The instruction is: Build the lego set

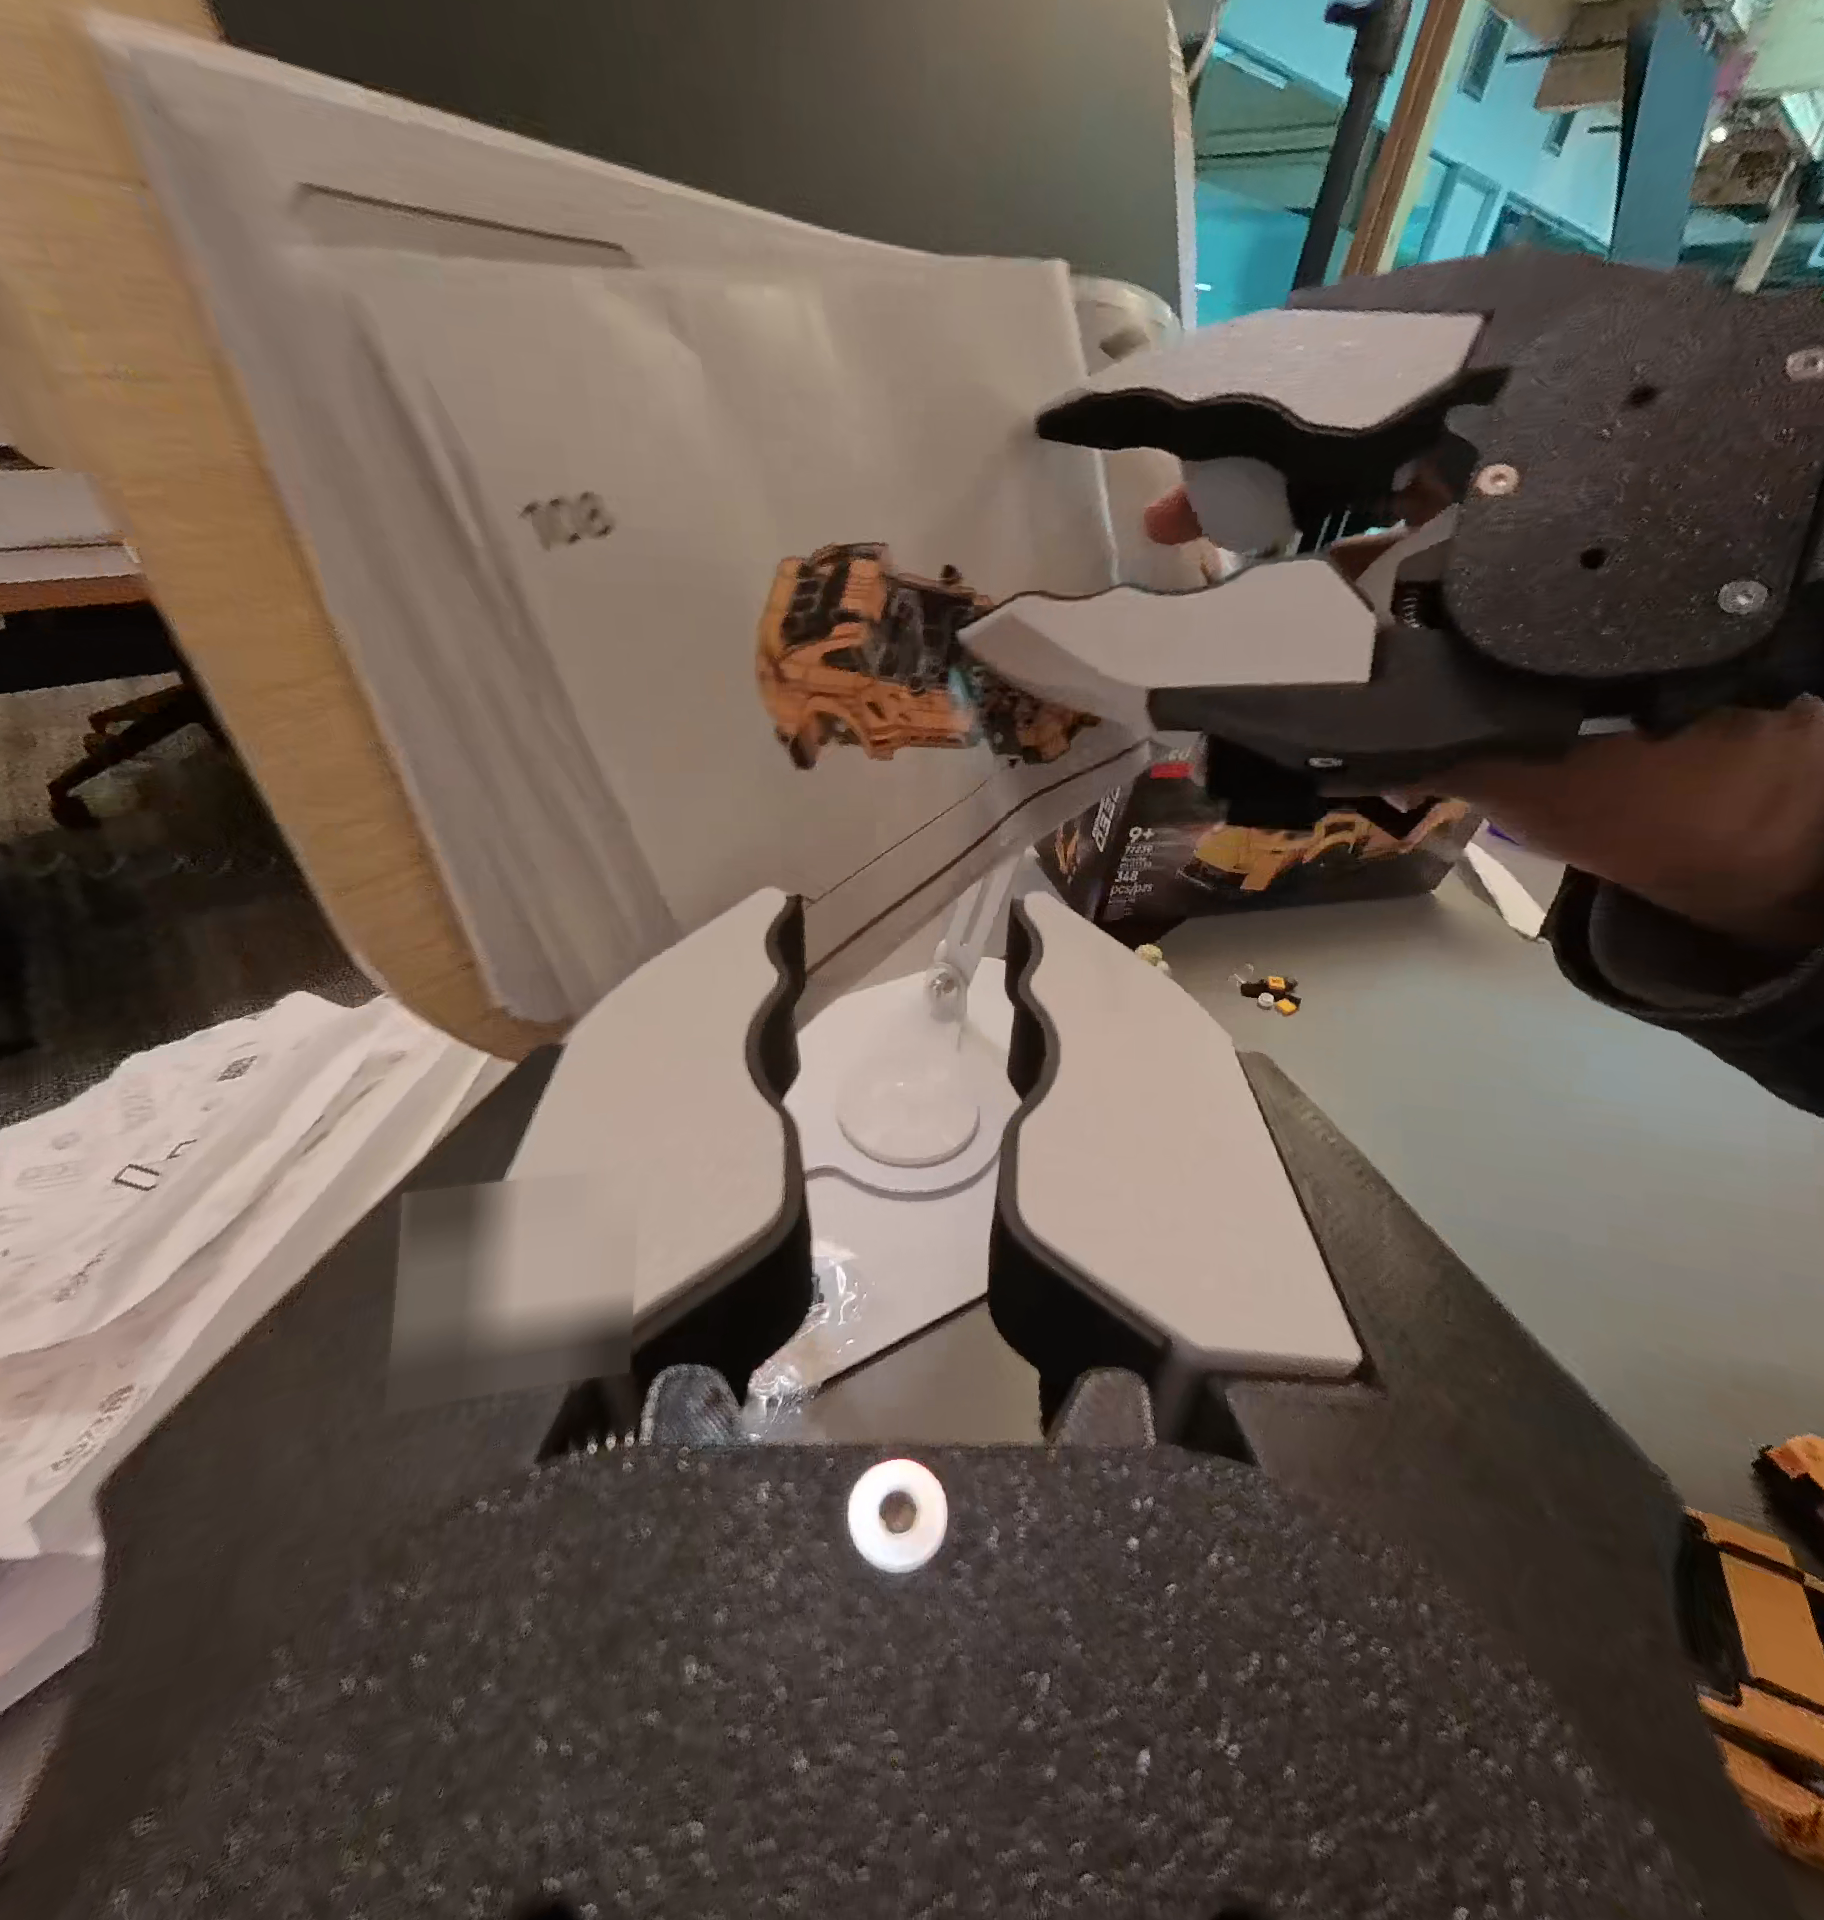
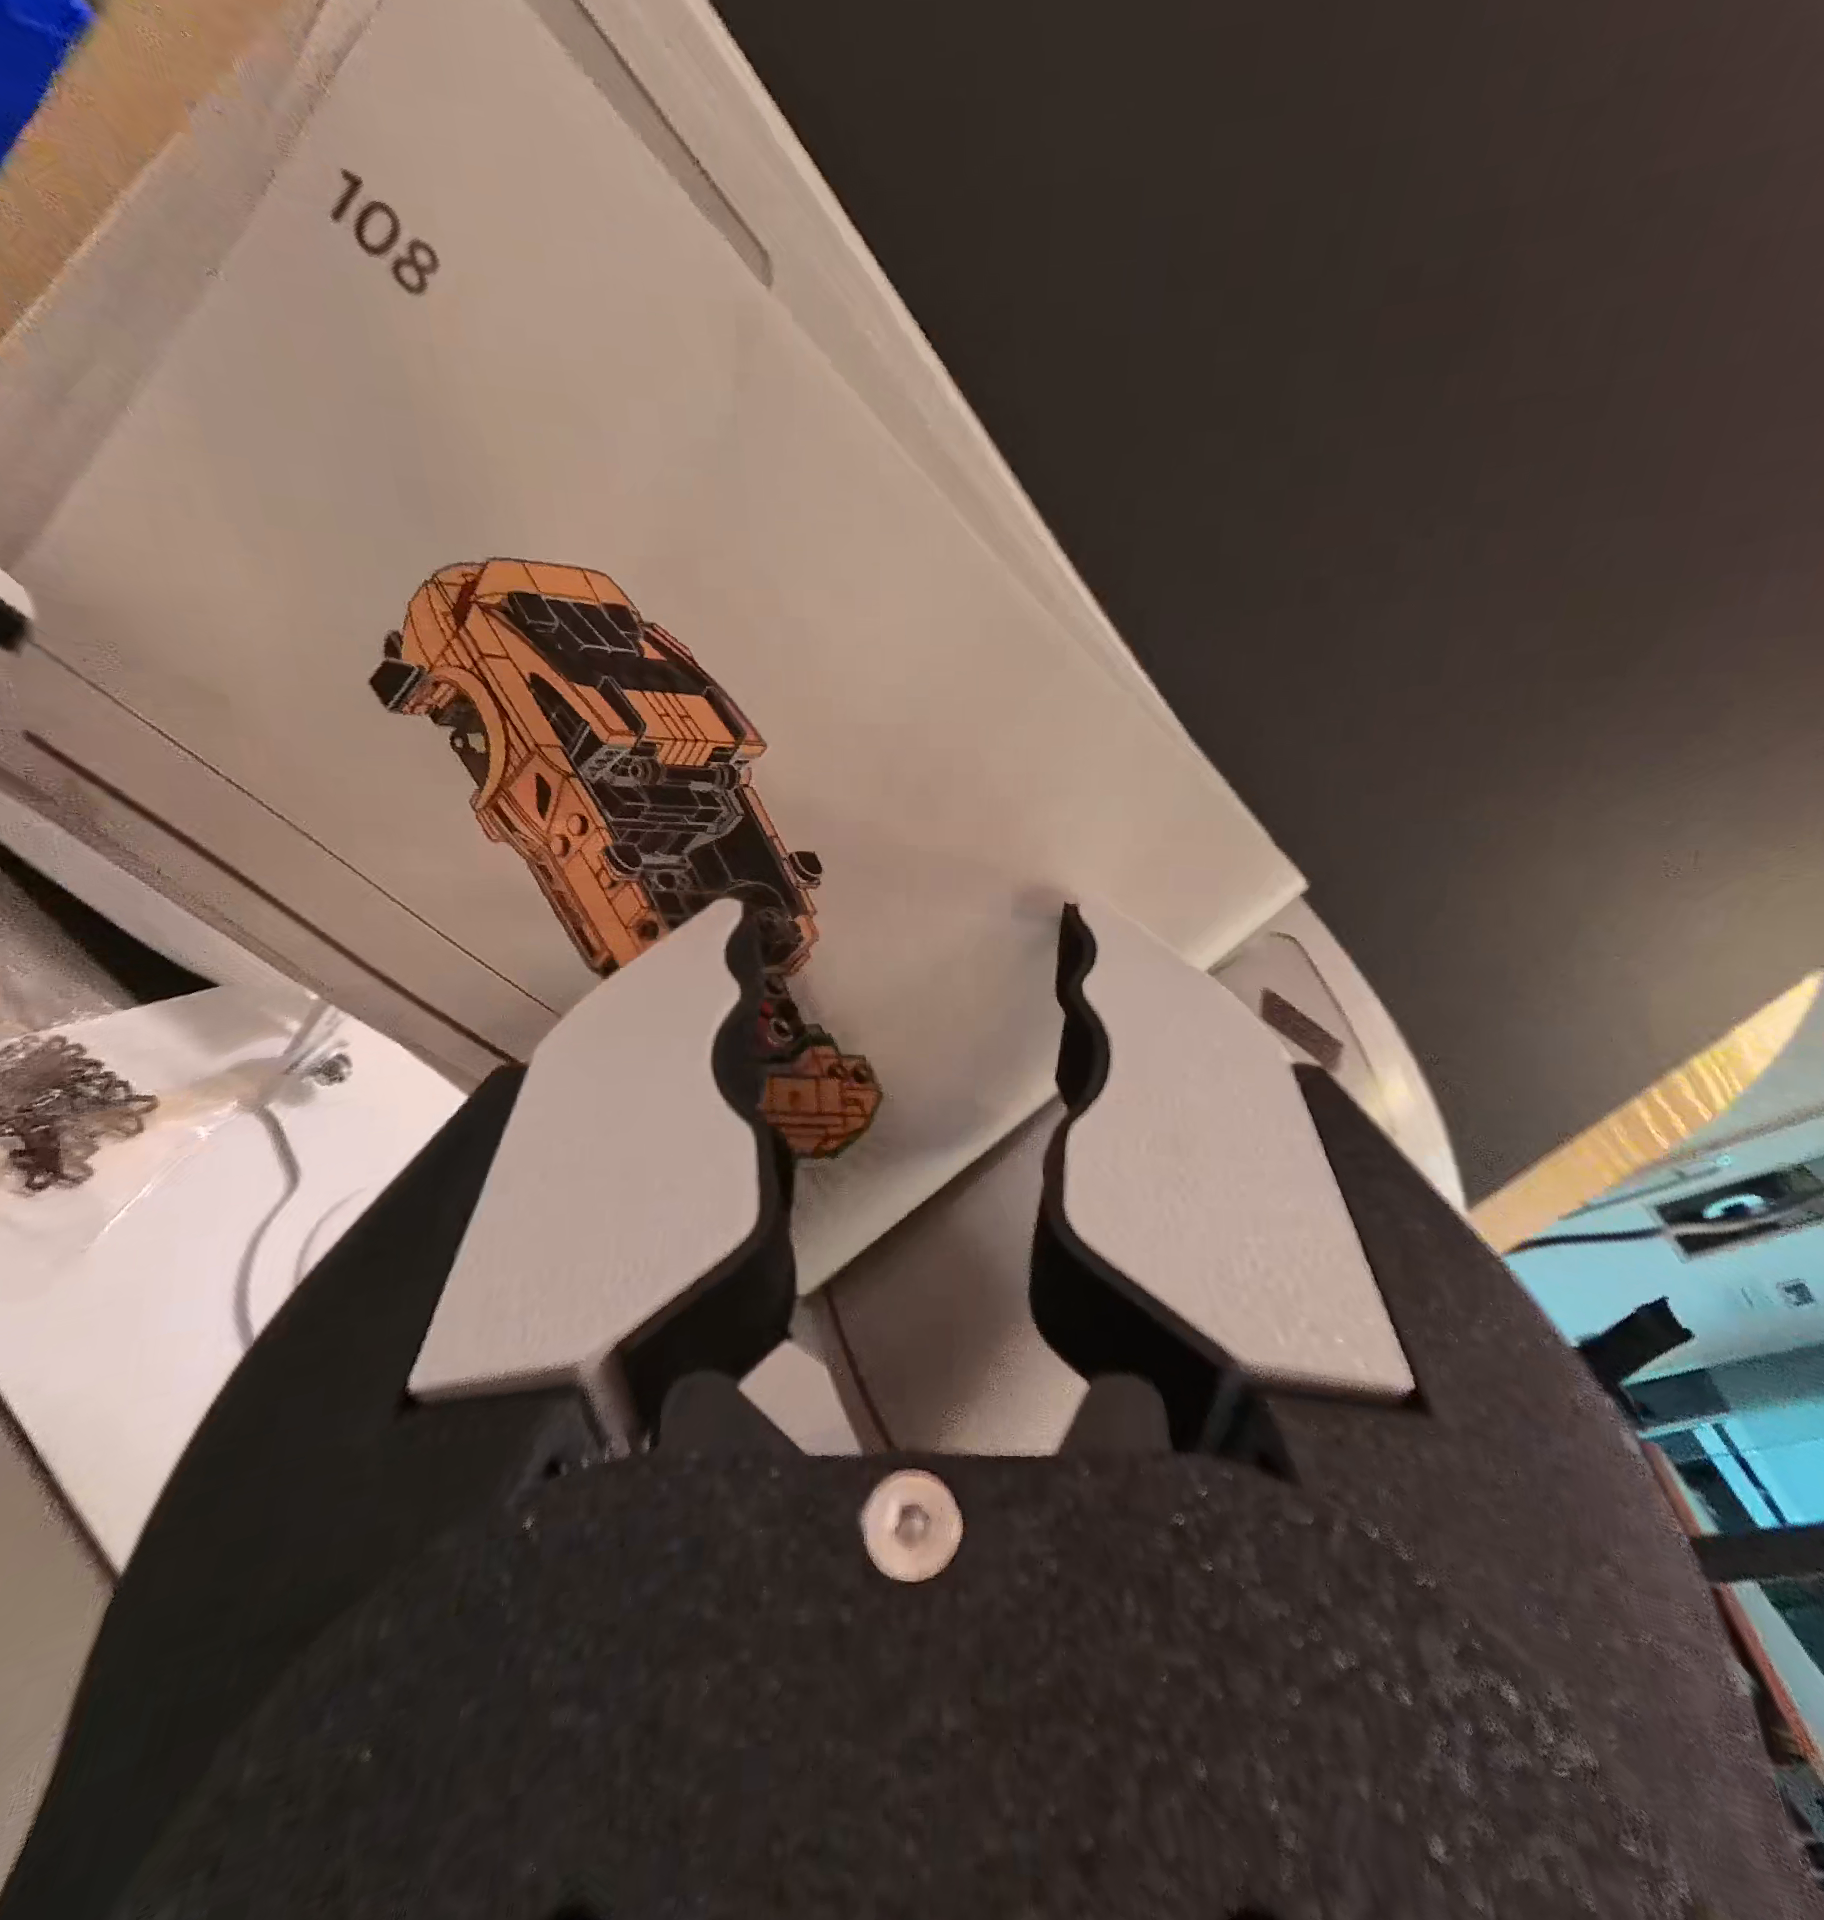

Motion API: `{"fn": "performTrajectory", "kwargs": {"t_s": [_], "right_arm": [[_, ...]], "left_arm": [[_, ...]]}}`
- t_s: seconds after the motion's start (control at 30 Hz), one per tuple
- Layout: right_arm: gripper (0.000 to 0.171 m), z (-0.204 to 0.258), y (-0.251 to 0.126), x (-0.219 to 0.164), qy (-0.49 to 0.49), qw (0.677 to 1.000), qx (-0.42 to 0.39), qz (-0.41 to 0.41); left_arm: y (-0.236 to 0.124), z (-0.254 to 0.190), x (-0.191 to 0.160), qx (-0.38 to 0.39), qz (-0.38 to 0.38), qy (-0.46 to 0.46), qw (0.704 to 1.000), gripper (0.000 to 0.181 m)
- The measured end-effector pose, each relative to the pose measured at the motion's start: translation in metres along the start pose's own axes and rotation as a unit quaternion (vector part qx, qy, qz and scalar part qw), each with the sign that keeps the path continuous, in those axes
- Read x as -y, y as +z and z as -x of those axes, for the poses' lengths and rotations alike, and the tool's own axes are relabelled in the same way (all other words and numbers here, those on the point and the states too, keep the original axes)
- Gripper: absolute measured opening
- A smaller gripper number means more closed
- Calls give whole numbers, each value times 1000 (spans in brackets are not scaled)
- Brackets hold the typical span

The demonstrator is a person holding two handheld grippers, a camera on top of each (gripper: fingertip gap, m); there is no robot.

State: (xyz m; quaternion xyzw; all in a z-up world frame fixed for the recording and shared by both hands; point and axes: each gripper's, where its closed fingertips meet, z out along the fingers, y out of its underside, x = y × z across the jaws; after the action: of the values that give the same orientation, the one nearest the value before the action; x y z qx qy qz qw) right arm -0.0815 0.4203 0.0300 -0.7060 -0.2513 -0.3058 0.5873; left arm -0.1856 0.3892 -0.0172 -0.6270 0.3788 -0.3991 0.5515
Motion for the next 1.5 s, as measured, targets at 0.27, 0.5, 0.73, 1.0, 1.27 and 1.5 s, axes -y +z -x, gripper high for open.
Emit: {"fn": "performTrajectory", "kwargs": {"t_s": [0.27,0.5,0.73,1.0,1.27,1.5], "right_arm": [[45,-38,-12,-17,36,999,-27,-11],[42,-47,-19,-34,49,998,-36,-8],[40,-51,-21,-48,88,996,-13,-16],[51,-41,-47,-67,145,986,72,-43],[60,31,-93,-51,-131,982,40,-128],[61,109,-59,-1,-351,920,-9,-174]], "left_arm": [[1,2,11,11,-6,12,1000,36],[16,8,29,42,7,48,998,41],[38,-21,27,-12,32,60,998,38],[39,-49,25,-40,42,82,995,36],[-22,-8,35,10,-10,1,1000,29],[-38,4,22,29,-15,-36,999,28]]}}
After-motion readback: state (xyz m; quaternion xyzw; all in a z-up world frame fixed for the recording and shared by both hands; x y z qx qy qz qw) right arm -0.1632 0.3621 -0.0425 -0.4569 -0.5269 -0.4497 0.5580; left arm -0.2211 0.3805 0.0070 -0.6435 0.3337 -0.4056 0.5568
